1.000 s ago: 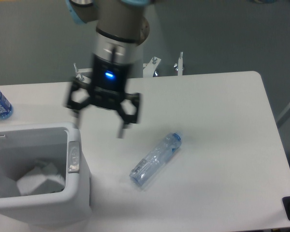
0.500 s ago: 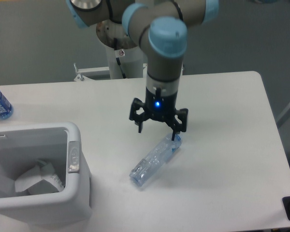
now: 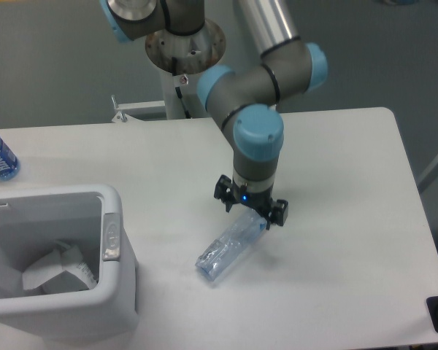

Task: Place the trash in the trash can
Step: 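Move the open gripper over the clear water bottle and lower, then close the gripper on the bottle cap end and lift it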

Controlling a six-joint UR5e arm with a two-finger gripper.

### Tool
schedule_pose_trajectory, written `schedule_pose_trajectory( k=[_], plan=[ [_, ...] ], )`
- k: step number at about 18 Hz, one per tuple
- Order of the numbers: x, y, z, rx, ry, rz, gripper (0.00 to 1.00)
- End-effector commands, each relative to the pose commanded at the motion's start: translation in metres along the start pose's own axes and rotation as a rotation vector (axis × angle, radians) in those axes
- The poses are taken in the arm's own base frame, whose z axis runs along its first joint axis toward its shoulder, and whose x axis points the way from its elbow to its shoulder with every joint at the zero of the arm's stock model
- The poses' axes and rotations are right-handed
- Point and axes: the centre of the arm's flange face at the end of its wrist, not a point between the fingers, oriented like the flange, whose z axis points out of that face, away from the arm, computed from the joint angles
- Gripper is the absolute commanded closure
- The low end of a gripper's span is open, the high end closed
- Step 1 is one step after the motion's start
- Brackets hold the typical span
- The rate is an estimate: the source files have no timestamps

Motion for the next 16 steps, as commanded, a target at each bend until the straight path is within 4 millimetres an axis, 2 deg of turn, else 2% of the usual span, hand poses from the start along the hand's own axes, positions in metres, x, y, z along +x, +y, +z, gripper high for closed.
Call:
schedule_pose_trajectory(
  k=[2, 6, 13, 14, 15, 16],
  plan=[
    [0.000, 0.000, 0.002, 0.007, -0.008, 0.002, 0.00],
    [0.012, -0.002, 0.022, -0.013, 0.021, 0.015, 0.00],
    [0.019, -0.006, 0.035, -0.019, 0.030, 0.026, 0.01],
    [0.019, -0.007, 0.032, -0.017, 0.026, 0.024, 0.14],
    [0.019, -0.006, 0.031, -0.017, 0.024, 0.023, 0.33],
    [0.019, -0.007, 0.030, -0.015, 0.024, 0.020, 0.41]
  ],
)
